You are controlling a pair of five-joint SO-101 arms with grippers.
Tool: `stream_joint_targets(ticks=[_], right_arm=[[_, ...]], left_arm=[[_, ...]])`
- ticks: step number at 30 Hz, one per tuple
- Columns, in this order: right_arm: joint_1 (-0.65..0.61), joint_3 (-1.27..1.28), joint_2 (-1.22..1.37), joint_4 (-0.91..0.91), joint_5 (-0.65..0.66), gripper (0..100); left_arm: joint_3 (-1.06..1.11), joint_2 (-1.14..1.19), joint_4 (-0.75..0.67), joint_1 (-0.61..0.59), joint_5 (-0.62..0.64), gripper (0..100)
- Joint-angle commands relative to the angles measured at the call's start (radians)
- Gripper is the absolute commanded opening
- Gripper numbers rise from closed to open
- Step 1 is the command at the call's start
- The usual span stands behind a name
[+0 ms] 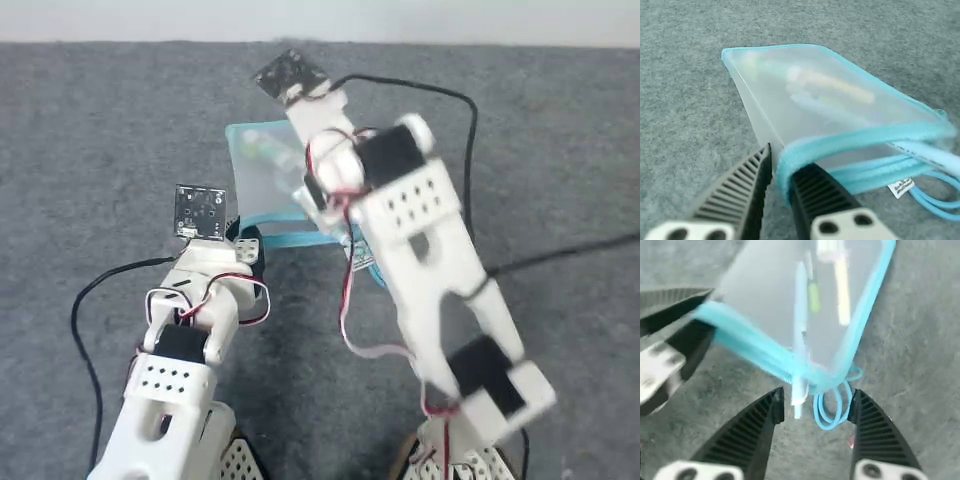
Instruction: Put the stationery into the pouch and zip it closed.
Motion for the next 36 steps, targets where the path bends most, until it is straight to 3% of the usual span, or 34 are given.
stream_joint_targets(ticks=[1,6,11,29,36], right_arm=[[0.01,0.127,-0.173,-0.013,0.064,19.9],[0.147,0.517,-0.271,-0.228,0.083,19.8],[0.157,0.738,-0.292,-0.367,0.087,19.8],[0.005,0.746,-0.297,-0.647,0.08,19.9],[0.076,0.746,-0.309,-0.552,0.089,19.9]], left_arm=[[-0.031,0.002,-0.037,0.006,-0.014,1],[-0.031,-0.002,-0.037,0.009,-0.014,1],[-0.033,0.002,-0.037,0.008,-0.014,1],[-0.033,0.002,-0.037,0.009,-0.014,1],[-0.03,0.002,-0.035,0.003,-0.014,1]])
